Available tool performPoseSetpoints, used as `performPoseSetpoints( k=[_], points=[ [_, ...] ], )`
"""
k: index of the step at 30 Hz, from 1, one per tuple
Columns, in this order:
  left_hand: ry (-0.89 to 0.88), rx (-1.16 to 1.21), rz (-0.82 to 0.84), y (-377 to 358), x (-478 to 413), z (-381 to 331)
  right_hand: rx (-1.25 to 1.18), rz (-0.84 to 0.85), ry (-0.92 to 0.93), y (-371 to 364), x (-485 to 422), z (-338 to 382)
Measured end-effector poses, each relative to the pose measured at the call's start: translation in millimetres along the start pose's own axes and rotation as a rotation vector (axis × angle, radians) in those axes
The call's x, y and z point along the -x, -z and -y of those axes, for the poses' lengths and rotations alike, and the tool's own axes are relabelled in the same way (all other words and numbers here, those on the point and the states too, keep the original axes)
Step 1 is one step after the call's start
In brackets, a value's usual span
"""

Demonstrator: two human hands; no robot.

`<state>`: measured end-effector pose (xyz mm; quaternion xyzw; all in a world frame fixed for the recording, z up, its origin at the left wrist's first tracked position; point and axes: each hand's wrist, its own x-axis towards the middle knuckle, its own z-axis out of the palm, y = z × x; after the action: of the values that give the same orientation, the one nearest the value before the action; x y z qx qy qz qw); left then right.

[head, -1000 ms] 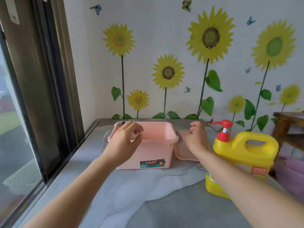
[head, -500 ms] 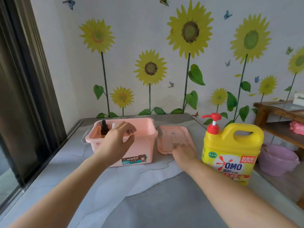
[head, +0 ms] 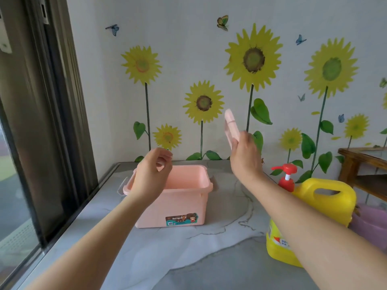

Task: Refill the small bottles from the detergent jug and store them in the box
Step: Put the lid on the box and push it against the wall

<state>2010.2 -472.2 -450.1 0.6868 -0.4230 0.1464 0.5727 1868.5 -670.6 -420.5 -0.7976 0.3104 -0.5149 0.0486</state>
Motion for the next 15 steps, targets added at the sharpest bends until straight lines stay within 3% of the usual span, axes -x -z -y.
performPoseSetpoints(
  k=[2,4,8,11,15],
  points=[
    [0.101,0.037,-0.065,12,-15,3,-0.381,-0.103,-0.025,16,-4,24],
    [0.218,0.023,-0.078,29,-32,13,-0.676,-0.11,-0.173,14,-8,40],
    [0.455,0.058,-0.011,53,-54,37,-1.075,0.107,-0.59,-21,0,43],
    [0.492,-0.106,0.091,58,-49,50,-1.063,0.272,-0.708,-48,14,35],
    [0.466,-0.283,0.206,57,-38,71,-0.626,0.377,-0.575,-71,24,32]
  ],
)
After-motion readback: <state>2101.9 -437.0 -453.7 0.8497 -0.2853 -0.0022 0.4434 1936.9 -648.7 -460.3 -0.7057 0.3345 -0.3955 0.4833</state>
